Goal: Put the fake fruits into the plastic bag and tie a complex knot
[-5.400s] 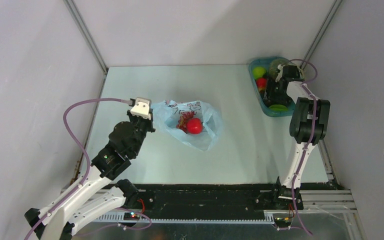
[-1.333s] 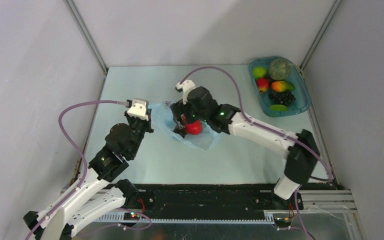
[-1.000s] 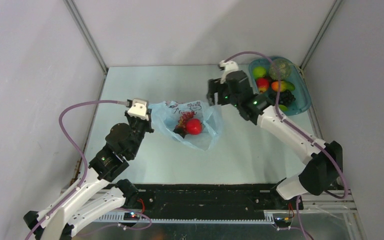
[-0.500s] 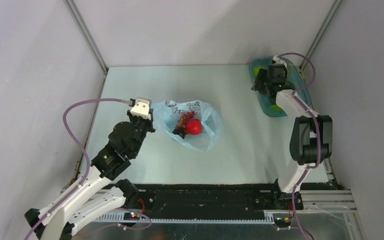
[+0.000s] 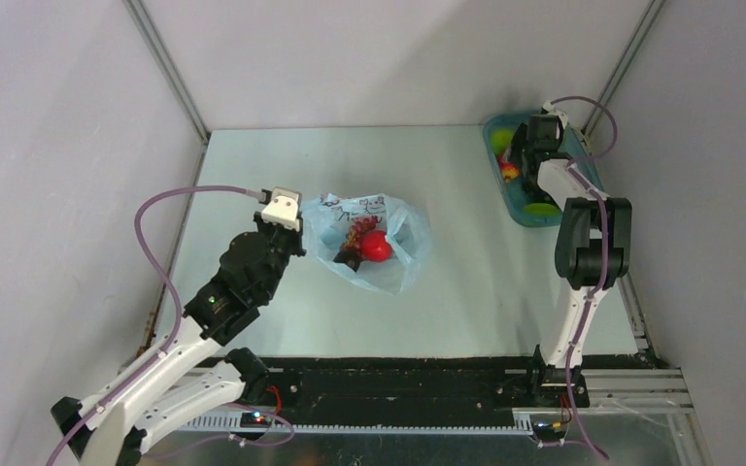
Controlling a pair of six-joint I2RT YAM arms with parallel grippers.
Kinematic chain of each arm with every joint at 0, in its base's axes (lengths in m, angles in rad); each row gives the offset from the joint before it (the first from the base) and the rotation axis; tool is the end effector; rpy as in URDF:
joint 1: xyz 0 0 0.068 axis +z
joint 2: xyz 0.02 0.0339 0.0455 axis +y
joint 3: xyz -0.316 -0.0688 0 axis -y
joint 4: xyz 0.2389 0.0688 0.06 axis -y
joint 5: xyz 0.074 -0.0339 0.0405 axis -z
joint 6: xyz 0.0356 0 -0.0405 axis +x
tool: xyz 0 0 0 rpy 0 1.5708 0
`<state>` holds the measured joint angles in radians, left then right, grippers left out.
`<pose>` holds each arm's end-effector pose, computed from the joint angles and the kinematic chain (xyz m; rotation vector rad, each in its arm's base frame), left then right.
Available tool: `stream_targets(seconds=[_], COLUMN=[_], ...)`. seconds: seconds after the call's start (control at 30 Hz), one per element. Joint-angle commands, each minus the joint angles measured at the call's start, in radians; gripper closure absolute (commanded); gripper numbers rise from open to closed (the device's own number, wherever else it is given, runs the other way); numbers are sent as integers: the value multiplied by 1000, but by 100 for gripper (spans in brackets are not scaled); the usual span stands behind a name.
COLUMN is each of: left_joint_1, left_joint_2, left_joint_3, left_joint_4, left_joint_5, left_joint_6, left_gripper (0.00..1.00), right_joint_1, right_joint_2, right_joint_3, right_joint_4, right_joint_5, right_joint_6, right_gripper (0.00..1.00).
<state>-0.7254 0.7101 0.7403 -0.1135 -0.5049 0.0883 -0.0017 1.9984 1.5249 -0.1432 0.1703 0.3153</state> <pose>0.1028 -0.0682 0.3779 0.2844 1.6194 -0.0690 0.4800 -0.0068 0.2824 0.4381 2.1328 -0.0078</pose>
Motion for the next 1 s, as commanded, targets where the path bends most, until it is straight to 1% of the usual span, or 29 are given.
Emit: stream_targets(seconds=[0.0,0.17,0.27,0.47,0.57,0.8,0.97], left_joint_1=[2,3,4,2,3,2,3], left_joint_2=[5,12,17,22,21,18,14], left_joint_3=[-6,-8,-6,-7,-7,-6,-6], left_joint_4=[43,44,43,43,44,42,43], left_joint_5=[-17,-17,-17,-12,-12,-9,-10], left_joint_6=[16,17,17,16,14,12,12], left_gripper=[100,100,100,100,100,100,100], right_joint_1=[-37,-60,-67,-67,-69,-73,-80], right_joint_2=[73,190,252,383,417,465,509], right_joint_3=[113,260,360,543,599,635,711], right_joint_4=[33,-28,-76,-172,-220,-279,-343], right_joint_5=[47,47,15,-9,-1,26,39], right_joint_6=[28,70,88,96,113,174,210], right_gripper=[37,40,41,43,43,43,42])
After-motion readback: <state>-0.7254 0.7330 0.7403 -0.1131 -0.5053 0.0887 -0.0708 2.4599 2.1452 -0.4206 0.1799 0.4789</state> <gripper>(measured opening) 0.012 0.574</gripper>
